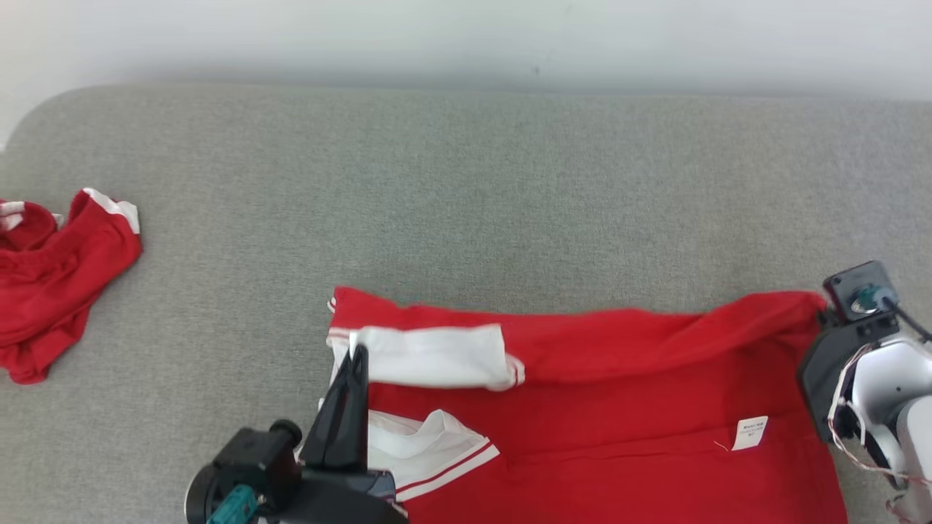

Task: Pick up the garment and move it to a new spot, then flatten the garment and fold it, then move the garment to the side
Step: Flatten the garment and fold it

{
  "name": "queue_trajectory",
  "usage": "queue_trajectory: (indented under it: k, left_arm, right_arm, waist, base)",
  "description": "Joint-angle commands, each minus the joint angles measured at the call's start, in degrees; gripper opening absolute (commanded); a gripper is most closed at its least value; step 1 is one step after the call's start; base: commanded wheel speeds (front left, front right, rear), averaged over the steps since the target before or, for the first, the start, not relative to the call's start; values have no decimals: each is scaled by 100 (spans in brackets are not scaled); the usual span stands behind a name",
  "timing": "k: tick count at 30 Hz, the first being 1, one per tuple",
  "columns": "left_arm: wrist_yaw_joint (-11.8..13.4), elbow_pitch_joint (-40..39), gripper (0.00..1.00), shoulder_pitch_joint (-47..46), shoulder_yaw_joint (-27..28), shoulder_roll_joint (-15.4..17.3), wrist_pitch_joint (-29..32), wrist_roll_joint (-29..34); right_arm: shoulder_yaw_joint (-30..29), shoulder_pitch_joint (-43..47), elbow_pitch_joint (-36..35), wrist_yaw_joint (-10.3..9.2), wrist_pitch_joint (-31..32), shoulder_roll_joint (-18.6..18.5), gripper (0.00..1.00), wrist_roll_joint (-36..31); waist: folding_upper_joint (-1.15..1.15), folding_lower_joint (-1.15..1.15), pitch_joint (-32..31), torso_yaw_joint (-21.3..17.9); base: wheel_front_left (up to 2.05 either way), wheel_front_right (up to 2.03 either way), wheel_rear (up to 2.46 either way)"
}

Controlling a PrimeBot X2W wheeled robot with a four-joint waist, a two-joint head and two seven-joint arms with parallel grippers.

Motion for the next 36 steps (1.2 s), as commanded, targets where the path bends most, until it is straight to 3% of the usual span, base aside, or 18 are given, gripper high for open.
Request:
queue_trajectory:
  k: [1, 10, 22, 23, 24, 28, 29, 30, 31, 32, 36]
  left_arm:
    - [37, -50, 0, 127, -18, 34, 37, -49]
    - [120, 5, 0, 686, -124, 18, 179, -250]
    - [30, 790, 0, 792, -7, 43, -67, -424]
    - [20, 849, 0, 790, 1, 46, -90, -438]
    - [20, 901, 0, 787, 2, 50, -103, -440]
    - [27, 1050, 0, 814, -35, 70, -67, -439]
    - [27, 1085, 4, 830, -51, 78, -49, -433]
    - [26, 1107, 29, 846, -66, 82, -53, -421]
    - [35, 1123, 87, 862, -74, 73, -61, -422]
    - [56, 1151, 100, 895, -76, 59, -38, -451]
    - [148, 1245, 100, 989, -76, 107, -6, -444]
  right_arm:
    - [98, 92, -20, -14, 63, -92, 0, 82]
    - [610, 368, -243, -14, 904, -695, 0, 568]
    - [311, 1134, -861, -14, 1986, -606, 0, 1103]
    - [280, 1171, -925, -14, 2027, -589, 40, 1120]
    - [244, 1212, -948, -14, 2079, -554, 100, 1137]
    - [103, 1396, -1094, -14, 2330, -445, 100, 1217]
    - [56, 1399, -1151, -14, 2317, -419, 100, 1211]
    - [13, 1421, -1200, -14, 2315, -381, 100, 1213]
    - [-40, 1448, -1264, -14, 2317, -335, 100, 1211]
    - [-99, 1477, -1333, -14, 2321, -294, 100, 1195]
    - [-460, 1569, -1656, -14, 2161, -11, 100, 1191]
  waist:
    - [1, 1, -87, 64]
    - [1, 1, -225, 189]
    - [1, 1, -322, 224]
    - [1, 1, -335, 216]
    - [1, 1, -349, 205]
    - [1, 1, -400, 176]
    - [1, 1, -411, 171]
    - [1, 1, -421, 167]
    - [1, 1, -435, 164]
    - [1, 1, -451, 162]
    - [1, 1, -513, 182]
  base:
    - [0, 0, 0]
    - [0, 0, 0]
    - [0, 0, 0]
    - [0, 0, 0]
    - [0, 0, 0]
    - [0, 0, 0]
    - [0, 0, 0]
    - [0, 0, 0]
    - [0, 0, 0]
    - [0, 0, 0]
    - [0, 0, 0]
